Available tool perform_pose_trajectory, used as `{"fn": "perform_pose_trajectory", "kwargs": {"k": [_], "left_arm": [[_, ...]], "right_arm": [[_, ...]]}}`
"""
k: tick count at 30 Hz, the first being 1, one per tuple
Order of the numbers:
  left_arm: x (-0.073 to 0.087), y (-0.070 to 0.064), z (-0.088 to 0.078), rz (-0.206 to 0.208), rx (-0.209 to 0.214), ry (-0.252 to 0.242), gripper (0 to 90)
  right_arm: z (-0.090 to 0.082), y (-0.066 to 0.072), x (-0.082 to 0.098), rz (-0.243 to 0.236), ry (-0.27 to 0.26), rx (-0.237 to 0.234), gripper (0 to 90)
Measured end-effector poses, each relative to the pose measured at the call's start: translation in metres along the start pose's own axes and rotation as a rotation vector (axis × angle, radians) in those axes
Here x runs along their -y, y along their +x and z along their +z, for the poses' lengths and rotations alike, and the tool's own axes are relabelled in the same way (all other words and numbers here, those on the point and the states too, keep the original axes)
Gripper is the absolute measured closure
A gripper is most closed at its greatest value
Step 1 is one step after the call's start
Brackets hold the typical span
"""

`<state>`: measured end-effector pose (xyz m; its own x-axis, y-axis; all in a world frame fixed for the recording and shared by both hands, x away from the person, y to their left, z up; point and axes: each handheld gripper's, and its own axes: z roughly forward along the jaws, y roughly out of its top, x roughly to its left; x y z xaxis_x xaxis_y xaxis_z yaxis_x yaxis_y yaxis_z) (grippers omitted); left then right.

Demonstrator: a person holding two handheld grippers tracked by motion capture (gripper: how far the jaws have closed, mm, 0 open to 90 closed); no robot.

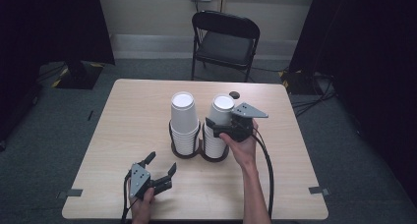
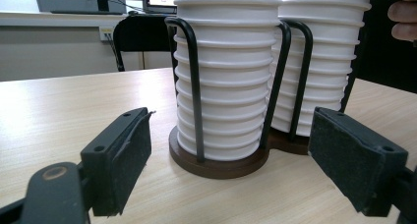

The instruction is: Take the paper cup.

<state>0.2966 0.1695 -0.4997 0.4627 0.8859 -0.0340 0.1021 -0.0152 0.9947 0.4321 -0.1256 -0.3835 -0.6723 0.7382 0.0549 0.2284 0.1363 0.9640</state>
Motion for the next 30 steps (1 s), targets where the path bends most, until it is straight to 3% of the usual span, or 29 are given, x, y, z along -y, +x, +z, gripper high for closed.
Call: {"fn": "perform_pose_trajectory", "kwargs": {"k": [25, 30], "left_arm": [[0.0, -0.0005, 0.0001, 0.003, 0.003, 0.0, 16.2], [0.0, -0.0005, 0.0001, 0.004, 0.004, 0.0, 16.2]], "right_arm": [[0.0001, -0.0004, -0.0033, 0.001, 0.027, 0.004, 14.7], [-0.0028, -0.0008, -0.008, 0.0, 0.003, 0.003, 14.7]]}}
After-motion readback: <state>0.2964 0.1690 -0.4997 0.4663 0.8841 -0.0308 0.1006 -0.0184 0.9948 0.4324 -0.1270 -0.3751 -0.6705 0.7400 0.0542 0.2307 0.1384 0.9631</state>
